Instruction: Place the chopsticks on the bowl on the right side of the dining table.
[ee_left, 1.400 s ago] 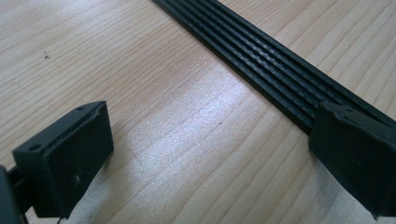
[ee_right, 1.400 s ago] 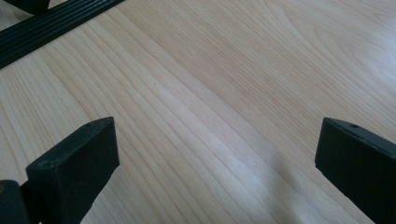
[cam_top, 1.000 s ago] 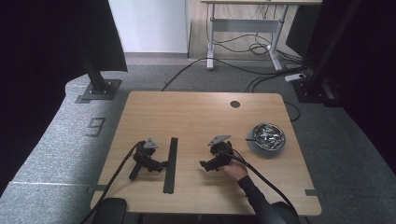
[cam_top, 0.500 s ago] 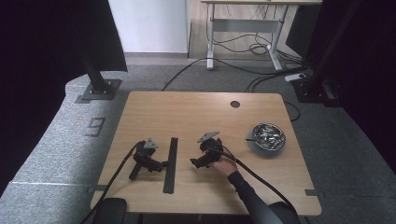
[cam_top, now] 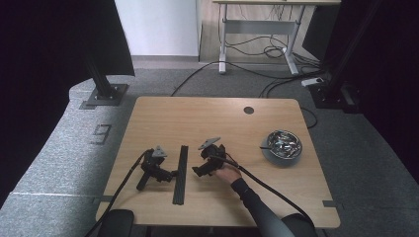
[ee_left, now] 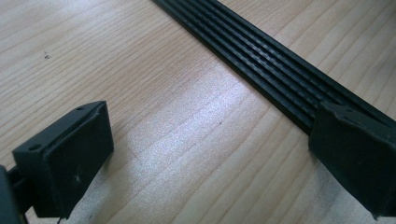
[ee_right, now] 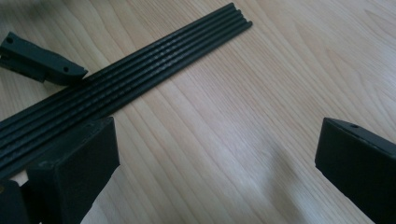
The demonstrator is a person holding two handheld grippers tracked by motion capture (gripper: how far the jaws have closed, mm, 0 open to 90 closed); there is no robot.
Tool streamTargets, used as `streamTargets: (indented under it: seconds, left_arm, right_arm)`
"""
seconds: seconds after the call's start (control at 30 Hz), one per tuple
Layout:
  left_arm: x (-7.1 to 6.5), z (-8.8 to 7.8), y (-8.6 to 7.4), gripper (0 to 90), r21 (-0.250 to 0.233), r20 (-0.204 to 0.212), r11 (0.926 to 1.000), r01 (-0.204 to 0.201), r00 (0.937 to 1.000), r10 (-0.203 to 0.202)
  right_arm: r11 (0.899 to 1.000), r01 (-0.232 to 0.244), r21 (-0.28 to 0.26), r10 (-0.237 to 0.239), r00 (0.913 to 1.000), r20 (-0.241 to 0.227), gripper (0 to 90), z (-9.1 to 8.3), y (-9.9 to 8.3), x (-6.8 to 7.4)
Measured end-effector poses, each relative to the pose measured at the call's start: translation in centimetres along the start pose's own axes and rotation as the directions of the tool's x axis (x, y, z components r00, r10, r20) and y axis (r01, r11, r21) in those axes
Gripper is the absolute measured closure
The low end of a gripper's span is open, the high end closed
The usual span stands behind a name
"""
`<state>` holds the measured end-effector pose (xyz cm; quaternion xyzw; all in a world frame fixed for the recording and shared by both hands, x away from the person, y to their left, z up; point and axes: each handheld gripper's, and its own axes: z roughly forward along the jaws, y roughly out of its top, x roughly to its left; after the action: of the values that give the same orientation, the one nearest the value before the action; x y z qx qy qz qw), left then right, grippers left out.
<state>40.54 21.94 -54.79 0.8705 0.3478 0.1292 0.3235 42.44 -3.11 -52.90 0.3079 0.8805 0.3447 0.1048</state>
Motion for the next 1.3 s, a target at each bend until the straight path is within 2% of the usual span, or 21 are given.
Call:
streamTargets:
  seconds: [0.47, 0.97, 1.3]
  left_arm:
    - [0.0, 0.0, 0.0, 0.0, 0.001, 0.0, 1.0, -0.002, 1.0, 0.002]
    - [0.0, 0.0, 0.0, 0.0, 0.001, 0.0, 1.0, -0.003, 1.0, 0.003]
    - [0.0, 0.0, 0.0, 0.0, 0.0, 0.0, 1.0, -0.003, 1.0, 0.003]
  right_arm:
    - [1.0, 0.019, 0.01, -0.019, 0.9998, -0.006, 0.0, 2.4, 1.6, 1.7]
    - [0.999, 0.027, 0.021, -0.027, 0.9996, -0.006, 0.0, 3.5, 1.9, 2.3]
    - [0.998, 0.029, 0.051, -0.03, 0.9994, 0.019, 0.0, 3.8, 1.5, 2.0]
